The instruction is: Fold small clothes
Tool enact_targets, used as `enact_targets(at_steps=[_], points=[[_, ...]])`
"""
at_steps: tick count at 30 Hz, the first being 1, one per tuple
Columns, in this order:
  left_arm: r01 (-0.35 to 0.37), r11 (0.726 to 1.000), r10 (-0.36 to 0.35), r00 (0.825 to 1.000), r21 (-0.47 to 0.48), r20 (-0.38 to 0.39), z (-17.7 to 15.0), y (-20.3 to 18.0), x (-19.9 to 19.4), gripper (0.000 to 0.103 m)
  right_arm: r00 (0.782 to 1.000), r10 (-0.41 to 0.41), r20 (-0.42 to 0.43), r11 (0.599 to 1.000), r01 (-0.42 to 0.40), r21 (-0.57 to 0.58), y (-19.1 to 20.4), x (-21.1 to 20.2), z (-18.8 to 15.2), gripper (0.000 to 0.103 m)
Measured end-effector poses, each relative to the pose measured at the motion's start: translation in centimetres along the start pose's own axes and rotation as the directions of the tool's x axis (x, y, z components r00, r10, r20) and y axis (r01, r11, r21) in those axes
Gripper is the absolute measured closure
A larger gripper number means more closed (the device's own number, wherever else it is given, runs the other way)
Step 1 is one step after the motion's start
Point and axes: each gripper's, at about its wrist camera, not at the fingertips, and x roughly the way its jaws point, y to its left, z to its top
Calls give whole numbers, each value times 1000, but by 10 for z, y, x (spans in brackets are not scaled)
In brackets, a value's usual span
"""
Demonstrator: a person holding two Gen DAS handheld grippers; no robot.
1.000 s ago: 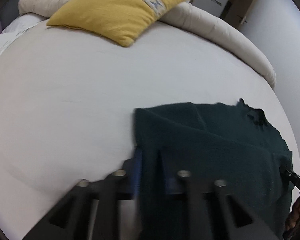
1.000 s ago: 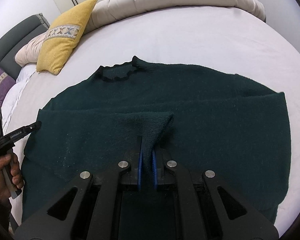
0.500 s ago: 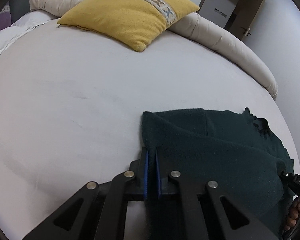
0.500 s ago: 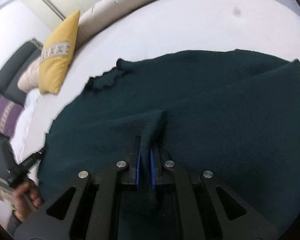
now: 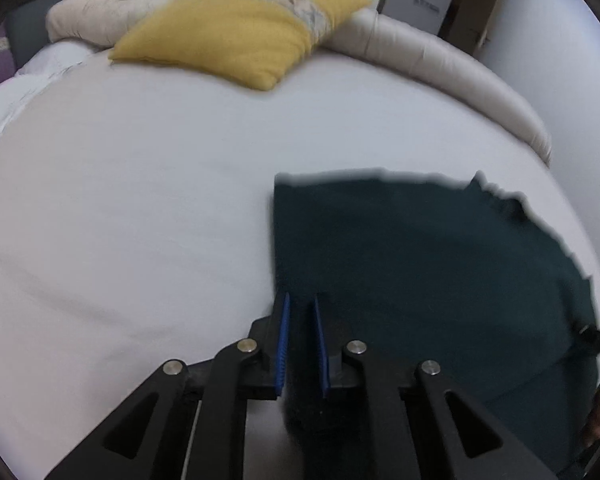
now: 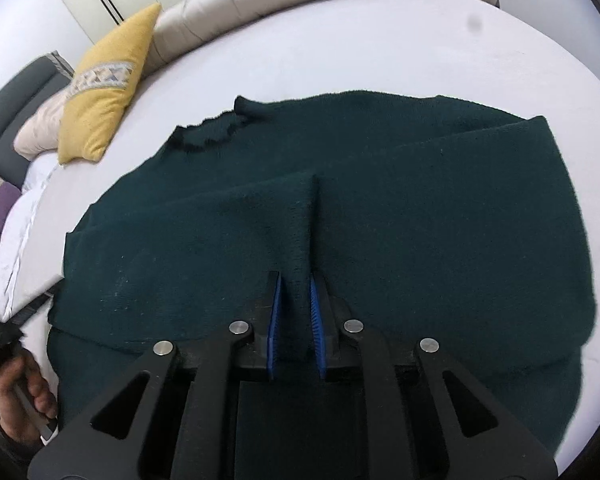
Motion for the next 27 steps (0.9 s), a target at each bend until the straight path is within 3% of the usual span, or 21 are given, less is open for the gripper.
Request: enact_targets(at_steps=[4, 9, 11, 12, 13, 16, 18, 21, 24, 27], points=[[24, 1000, -24, 1000, 6, -12, 8, 5, 0, 83, 998, 50, 30, 999, -50, -5, -14, -6, -4, 92], [80, 994, -80, 997, -75, 6, -5, 22, -41, 81, 998, 5, 63, 998, -9, 59, -30, -53, -21, 75], [98, 992, -96, 995, -73, 33, -18, 26, -68, 72, 995, 4, 95, 997, -11, 73, -40, -82, -33, 57], [102, 993, -100, 994, -65, 40, -25, 28, -80, 60, 994, 7, 110, 996, -17, 86, -44, -97, -41, 53], [110, 992, -108, 993, -53, 44, -34, 29, -94, 50, 991, 21, 131, 994, -34, 100, -50, -114, -52, 51], [159, 987, -158, 987, -17, 35, -69, 33, -134, 36, 989, 64, 134, 990, -80, 115, -66, -152, -82, 51], [188, 982, -188, 982, -22, 7, -93, 39, -150, 34, 989, 87, 123, 987, -102, 123, -75, -170, -105, 50], [260, 961, -267, 960, -95, -78, -137, 51, -167, 34, 989, 119, 91, 980, -132, 150, -92, -192, -144, 50], [285, 944, -310, 939, -168, -147, -178, 66, -176, 34, 989, 141, 53, 973, -148, 177, -108, -205, -183, 51], [321, 926, -356, 917, -199, -178, -207, 68, -187, 34, 991, 137, 9, 972, -136, 193, -123, -217, -219, 51]])
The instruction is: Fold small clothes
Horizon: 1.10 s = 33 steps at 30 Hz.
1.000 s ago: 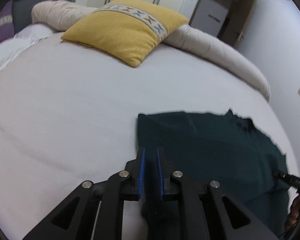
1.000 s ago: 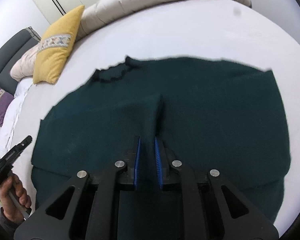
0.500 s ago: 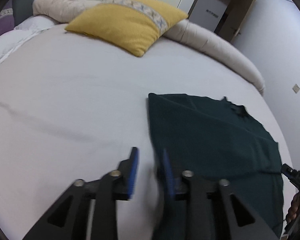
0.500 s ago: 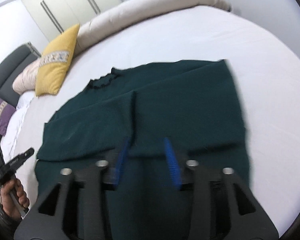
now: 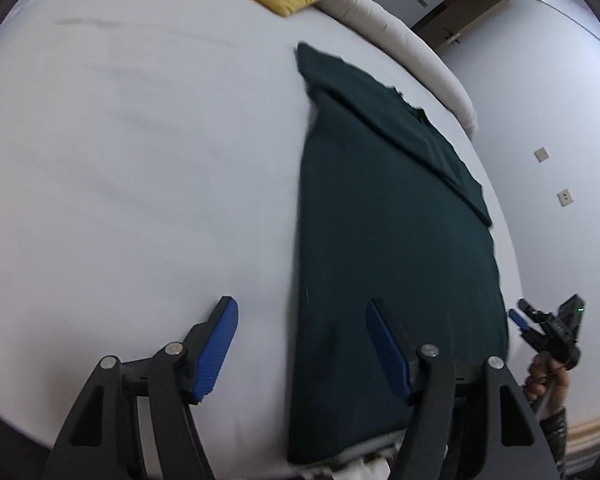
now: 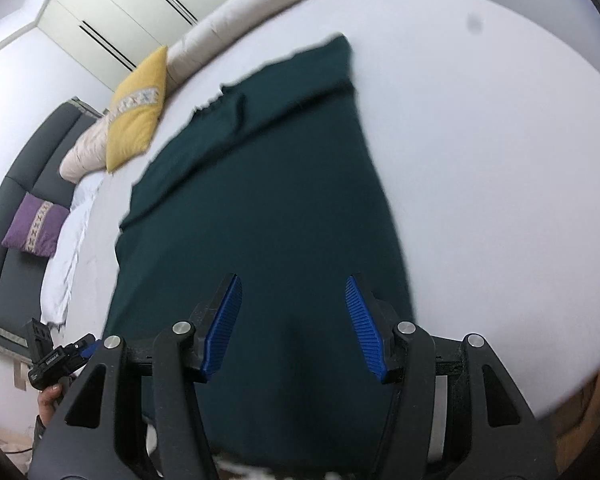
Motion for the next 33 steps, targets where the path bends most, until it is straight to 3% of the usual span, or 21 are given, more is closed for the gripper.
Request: enact_targets(at_steps=[4, 8, 11, 15, 21, 25, 27, 31, 33], points=[[54, 998, -55, 998, -20, -28, -18, 1, -3, 34, 1000, 9, -29, 999, -8, 32, -27, -15, -31, 50], [62, 998, -62, 997, 0, -53, -23, -4, -2, 35, 997, 53, -48, 996, -49, 77, -51, -29, -52, 51], [78, 997, -77, 994, 10, -72, -25, -10, 0, 37, 998, 14, -56, 997, -9, 82, -59, -43, -61, 50], [67, 997, -64, 993, 33, -95, -34, -13, 4, 51, 995, 24, -102, 997, -16, 80, -66, -53, -68, 50], [58, 998, -56, 992, 11, -115, -37, -6, 4, 88, 976, -23, -217, 997, 37, 61, -69, -34, -80, 50], [63, 998, -62, 991, 4, -117, -41, -5, 3, 94, 971, -43, -236, 997, 58, 58, -71, -25, -81, 51], [65, 998, -64, 991, 4, -116, -41, -6, 3, 95, 971, -36, -237, 997, 52, 63, -75, -27, -82, 57], [64, 998, -62, 992, 19, -114, -40, -9, 2, 96, 971, -32, -237, 995, 52, 81, -84, -31, -82, 95], [67, 997, -63, 992, 27, -112, -40, -12, 1, 97, 976, -18, -219, 996, 36, 76, -84, -37, -83, 97]])
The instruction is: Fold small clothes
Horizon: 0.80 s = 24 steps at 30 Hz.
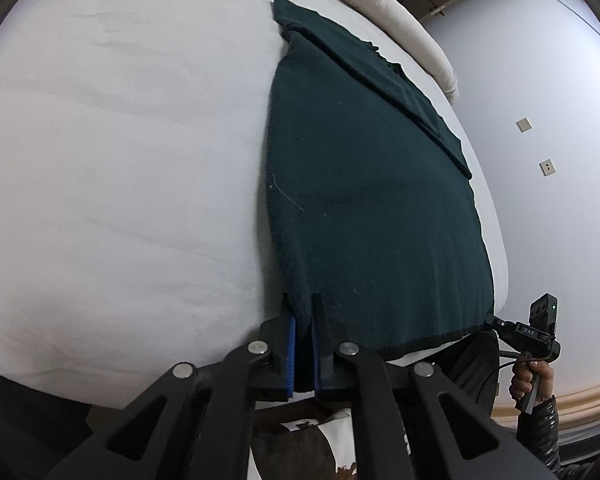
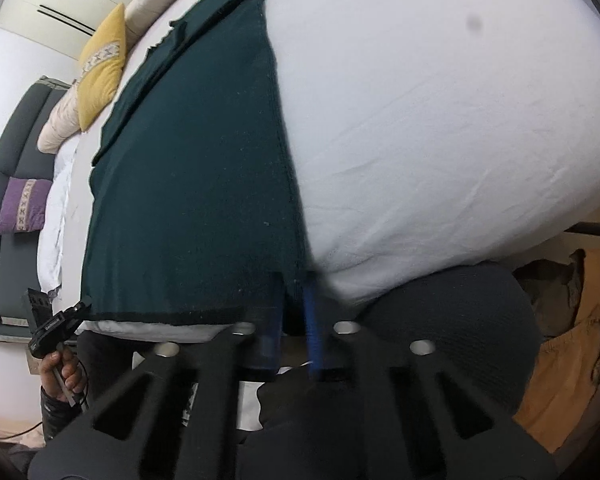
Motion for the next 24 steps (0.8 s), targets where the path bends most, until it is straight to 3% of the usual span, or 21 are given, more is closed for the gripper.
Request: enact_targets(at_steps=[6, 10, 14, 18, 21, 24], points=[[46, 999, -46, 997, 4, 55, 1, -8, -23, 97, 990, 99, 96, 995, -98, -12, 8, -29, 3, 97], [128, 992, -128, 986, 2, 110, 8, -21, -44, 97, 951, 234, 203, 970, -242, 14, 6, -63, 14, 98], [236, 971, -230, 959, -19, 164, 23, -30, -59, 97, 905, 318, 281, 945, -327, -17, 18, -89, 33, 98], [332, 943, -317, 922, -32, 224, 50, -40, -70, 97, 866, 362, 345, 927, -375, -31, 36, -102, 62, 98], [392, 919, -368, 892, -45, 261, 77, -46, -72, 97, 845, 375, 381, 920, -391, -37, 52, -105, 87, 98], [407, 912, -377, 879, -46, 291, 108, -52, -69, 97, 833, 375, 407, 919, -393, -44, 66, -105, 120, 98]])
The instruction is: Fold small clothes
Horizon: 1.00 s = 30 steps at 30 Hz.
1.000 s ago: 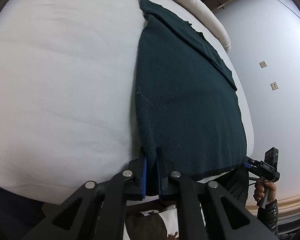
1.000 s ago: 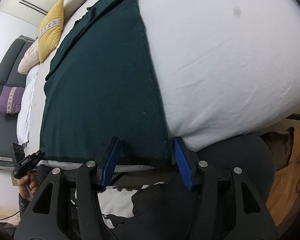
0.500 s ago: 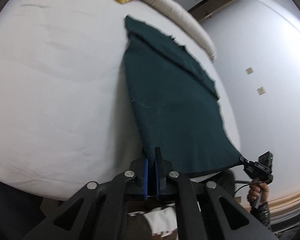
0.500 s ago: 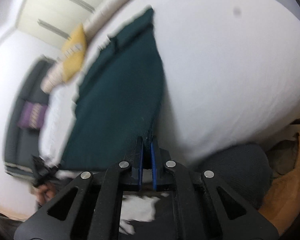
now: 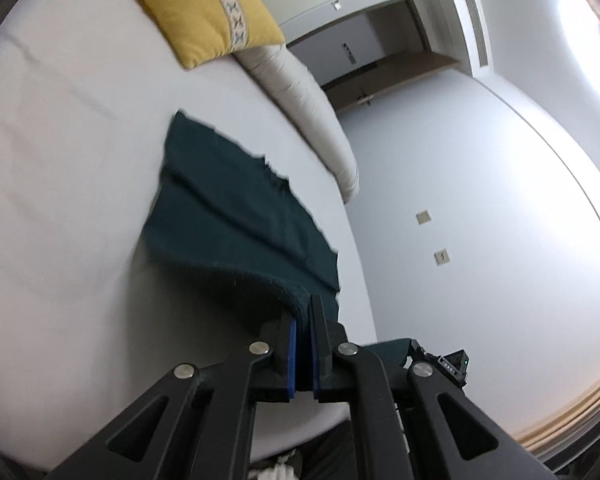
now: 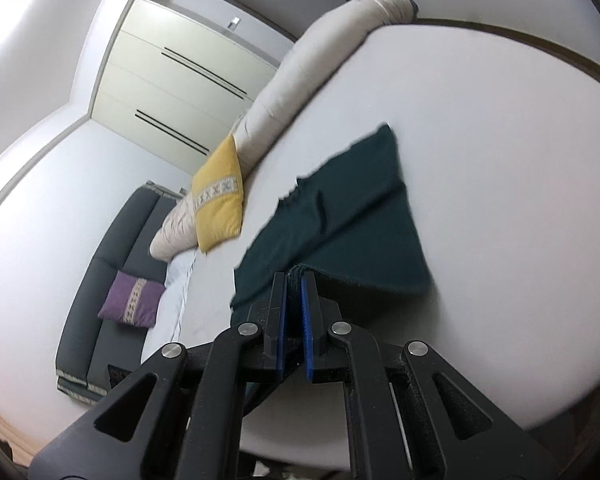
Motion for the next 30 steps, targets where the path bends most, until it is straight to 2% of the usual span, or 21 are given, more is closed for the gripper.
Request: enact_targets(at_steps=[4, 9, 14, 16, 21, 28, 29, 30], points=[[8, 1000, -8, 1000, -16, 27, 39, 1, 24, 97, 999, -18, 33, 1000, 18, 13, 9, 31, 38, 98], [18, 998, -15, 999, -54, 47, 88, 15, 58, 97, 998, -37, 51, 998, 34, 46, 11, 90, 91, 98], [-20, 998, 23, 998, -62, 52, 132, 31, 94, 97, 993, -98, 63, 994, 95, 60, 4, 155, 134, 98], [-29, 995, 33, 998, -92, 48, 150, 45, 114, 97, 989, -131, 65, 990, 127, 63, -1, 181, 152, 98], [-68, 987, 74, 996, -145, 39, 178, 79, 154, 97, 979, -194, 55, 978, 189, 93, -21, 246, 184, 98], [-160, 965, 163, 987, -205, -5, 206, 126, 205, 96, 955, -296, 28, 946, 289, 148, -67, 316, 208, 97], [-179, 962, 180, 984, -207, -12, 208, 130, 210, 95, 952, -304, 25, 942, 296, 161, -74, 324, 210, 94], [-191, 960, 191, 981, -205, -20, 208, 133, 214, 83, 949, -314, 21, 938, 306, 163, -78, 328, 211, 94]])
